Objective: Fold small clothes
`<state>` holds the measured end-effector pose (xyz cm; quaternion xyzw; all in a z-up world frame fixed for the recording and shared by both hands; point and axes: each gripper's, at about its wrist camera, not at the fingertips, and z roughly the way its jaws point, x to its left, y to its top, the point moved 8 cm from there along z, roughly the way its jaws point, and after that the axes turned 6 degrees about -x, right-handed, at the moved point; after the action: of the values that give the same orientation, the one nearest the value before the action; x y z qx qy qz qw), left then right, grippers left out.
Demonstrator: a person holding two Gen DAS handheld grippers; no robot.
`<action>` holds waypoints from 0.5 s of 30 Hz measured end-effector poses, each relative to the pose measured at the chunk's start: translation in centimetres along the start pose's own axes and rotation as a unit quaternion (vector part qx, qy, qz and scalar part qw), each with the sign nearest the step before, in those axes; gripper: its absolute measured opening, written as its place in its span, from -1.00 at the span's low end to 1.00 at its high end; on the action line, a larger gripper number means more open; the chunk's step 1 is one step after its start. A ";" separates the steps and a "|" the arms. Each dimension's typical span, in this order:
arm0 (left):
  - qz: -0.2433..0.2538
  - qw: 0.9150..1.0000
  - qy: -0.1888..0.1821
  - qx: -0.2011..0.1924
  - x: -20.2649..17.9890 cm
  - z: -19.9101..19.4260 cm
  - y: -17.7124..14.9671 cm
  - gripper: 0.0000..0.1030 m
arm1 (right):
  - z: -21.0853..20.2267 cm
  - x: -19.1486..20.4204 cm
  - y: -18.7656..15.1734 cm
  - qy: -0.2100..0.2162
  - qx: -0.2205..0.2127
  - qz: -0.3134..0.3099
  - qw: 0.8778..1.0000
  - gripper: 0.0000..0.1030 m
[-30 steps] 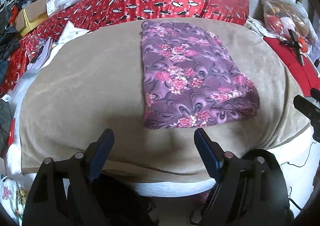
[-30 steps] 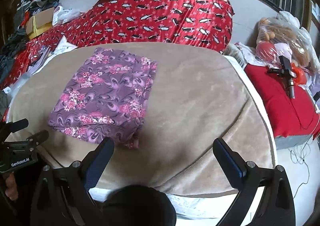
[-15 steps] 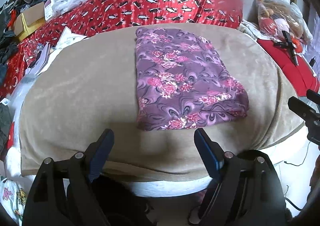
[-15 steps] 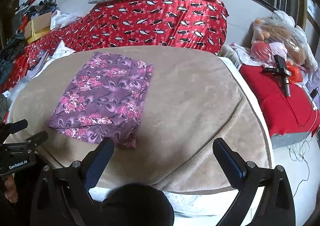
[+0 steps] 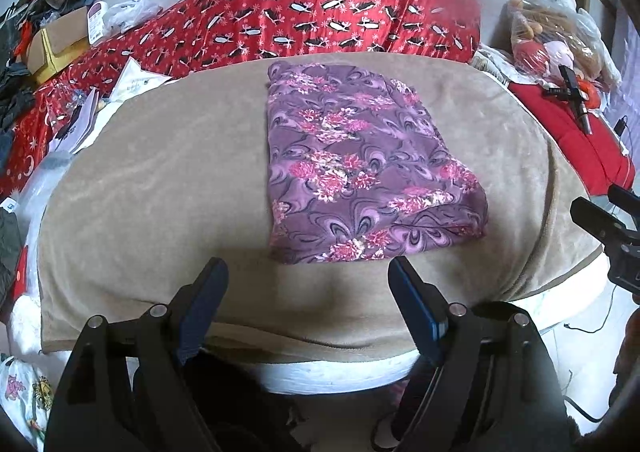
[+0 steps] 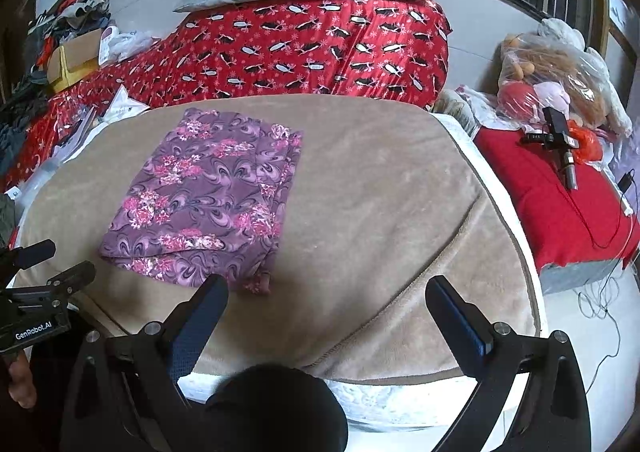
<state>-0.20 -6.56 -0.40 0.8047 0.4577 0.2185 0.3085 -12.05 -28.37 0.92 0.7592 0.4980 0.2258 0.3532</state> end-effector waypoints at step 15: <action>-0.006 1.000 0.006 -0.006 0.5 -0.2 0.1 0.60 | -0.4 -0.9 0.2 -0.010 -0.011 0.006 1.000 0.98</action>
<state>-0.02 -6.14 -0.12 0.7989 0.4628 0.2246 0.3116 -12.58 -29.07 1.32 0.7605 0.4875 0.2256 0.3648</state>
